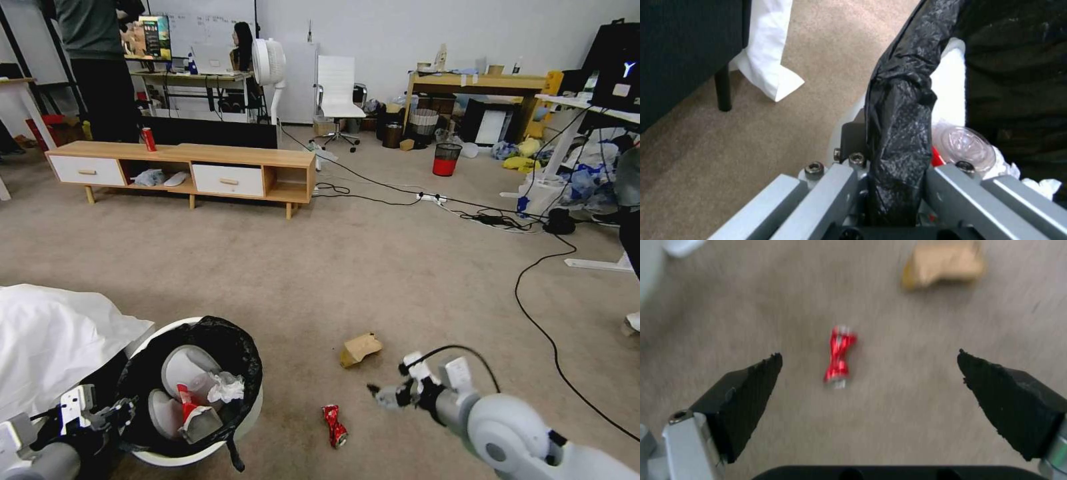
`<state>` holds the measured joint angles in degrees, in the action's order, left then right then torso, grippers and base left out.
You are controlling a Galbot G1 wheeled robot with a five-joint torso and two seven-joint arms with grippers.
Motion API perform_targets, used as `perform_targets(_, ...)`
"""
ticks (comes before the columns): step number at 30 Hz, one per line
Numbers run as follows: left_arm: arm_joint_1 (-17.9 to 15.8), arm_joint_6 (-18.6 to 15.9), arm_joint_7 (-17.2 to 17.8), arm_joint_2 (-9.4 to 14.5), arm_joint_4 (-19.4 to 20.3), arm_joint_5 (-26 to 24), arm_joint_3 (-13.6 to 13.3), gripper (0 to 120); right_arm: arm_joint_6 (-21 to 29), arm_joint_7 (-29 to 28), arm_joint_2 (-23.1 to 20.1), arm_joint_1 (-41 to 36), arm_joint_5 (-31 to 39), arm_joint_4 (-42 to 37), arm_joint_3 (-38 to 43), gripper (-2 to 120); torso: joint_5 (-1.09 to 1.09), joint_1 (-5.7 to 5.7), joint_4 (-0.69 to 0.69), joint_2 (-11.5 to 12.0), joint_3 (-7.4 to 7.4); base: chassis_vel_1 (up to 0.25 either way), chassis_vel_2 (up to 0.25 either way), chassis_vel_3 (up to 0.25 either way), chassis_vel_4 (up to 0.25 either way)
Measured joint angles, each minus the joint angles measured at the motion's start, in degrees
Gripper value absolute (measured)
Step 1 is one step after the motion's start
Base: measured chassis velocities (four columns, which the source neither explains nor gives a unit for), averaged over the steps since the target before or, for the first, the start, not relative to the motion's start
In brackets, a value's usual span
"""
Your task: Pick up the trash bin, then pick up the garbage from the floor and place it into the trash bin.
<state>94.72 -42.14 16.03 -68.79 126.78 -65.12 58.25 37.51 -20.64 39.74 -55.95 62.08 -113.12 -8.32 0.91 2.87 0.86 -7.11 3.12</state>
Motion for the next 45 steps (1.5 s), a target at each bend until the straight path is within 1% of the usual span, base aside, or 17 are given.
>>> perform_targets(3,-0.1,0.0,0.0,-0.1,-0.2,0.3,-0.1,1,0.6,-0.2,1.7,0.7,1.2,2.7,-2.0,100,0.0,0.0,0.01,0.0,0.0,0.0,0.0,0.0,0.0)
perform_targets(4,-0.1,0.0,-0.1,-0.2,-0.3,0.4,-0.2,1,0.8,-0.4,3.4,1.4,1.6,4.9,-3.5,100,0.0,0.0,0.01,0.0,0.0,0.0,0.0,0.0,0.0)
perform_targets(5,-0.1,0.0,-0.1,-0.2,-0.3,0.4,-0.2,1,0.8,-0.4,3.4,1.4,1.6,4.9,-3.5,100,0.0,0.0,0.01,0.0,0.0,0.0,0.0,0.0,0.0)
perform_targets(7,-0.1,0.0,-0.1,-0.4,-0.6,0.6,-0.2,1,0.9,-0.4,6.3,2.5,1.9,8.3,-5.7,100,0.0,0.0,0.0,0.0,0.0,0.0,0.0,0.0,0.0)
perform_targets(8,-0.1,0.0,-0.1,-0.4,-0.6,0.6,-0.2,1,0.9,-0.4,6.3,2.5,1.9,8.3,-5.7,100,0.0,0.0,0.0,0.0,0.0,0.0,0.0,0.0,0.0)
perform_targets(11,0.0,0.0,-0.2,-0.5,-0.8,0.8,-0.1,1,0.9,-0.3,9.5,3.9,1.8,13.3,-8.4,100,0.0,0.0,0.0,0.0,0.0,0.0,0.0,0.0,0.0)
perform_targets(14,0.0,0.0,-0.2,-0.5,-0.8,0.8,0.0,1,0.8,-0.2,10.1,4.3,1.7,14.6,-9.2,100,0.0,0.0,0.0,0.0,0.0,0.0,0.0,0.0,0.0)
perform_targets(21,-0.1,0.0,-0.4,-0.6,-0.8,0.8,0.2,1,-1.2,0.2,15.9,10.9,0.1,26.2,-12.9,100,0.0,0.0,-0.01,0.0,0.0,0.0,0.0,0.0,0.0)
perform_targets(25,-0.1,0.0,-0.4,-0.6,-0.9,0.8,0.2,1,-1.8,0.6,17.5,12.7,-0.7,29.1,-13.9,100,0.0,0.0,0.02,0.0,0.0,0.0,0.0,0.0,0.0)
perform_targets(28,-0.2,0.0,-0.4,-0.7,-1.2,0.9,0.2,1,-2.7,1.9,20.7,16.1,-1.9,33.8,-16.1,100,0.02,0.0,0.0,0.0,0.0,0.0,0.0,0.0,0.0)
perform_targets(31,-0.3,0.0,-0.4,-0.8,-1.2,0.9,0.2,1,-3.0,2.3,21.9,16.8,-2.5,35.2,-16.5,100,0.0,0.0,-0.01,0.0,0.0,0.0,0.0,0.0,0.0)
perform_targets(33,-0.3,0.0,-0.5,-0.8,-1.2,0.9,0.2,1,-3.4,3.1,25.6,18.0,-3.3,38.8,-17.7,100,0.01,0.0,0.0,0.0,-0.01,0.0,0.0,0.0,0.0)
perform_targets(34,-0.3,0.0,-0.5,-0.8,-1.2,0.9,0.2,1,-3.4,3.1,25.6,18.0,-3.3,38.8,-17.7,100,0.01,0.0,0.0,0.0,-0.01,0.0,0.0,0.0,0.0)
perform_targets(37,-0.5,0.0,-0.5,-0.8,-1.4,0.9,0.2,1,-4.8,4.6,30.2,18.7,-5.5,44.4,-19.2,100,0.01,0.0,0.0,0.0,0.0,0.0,0.0,0.0,0.0)
perform_targets(38,-0.5,0.0,-0.5,-0.8,-1.4,0.9,0.2,1,-4.8,4.6,30.2,18.7,-5.5,44.4,-19.2,100,0.01,0.0,0.0,0.0,0.0,0.0,0.0,0.0,0.0)
perform_targets(41,-0.5,0.0,-0.6,-0.8,-1.5,0.9,0.2,1,-5.6,5.7,33.5,19.2,-7.1,49.3,-20.2,100,0.01,0.0,-0.01,0.0,0.0,0.0,0.0,0.0,0.0)
perform_targets(45,-0.5,0.0,-0.7,-0.7,-1.6,0.9,0.2,1,-6.6,6.9,35.1,19.4,-8.5,52.9,-20.8,100,0.0,0.0,0.0,0.0,0.0,0.0,0.0,0.0,0.0)
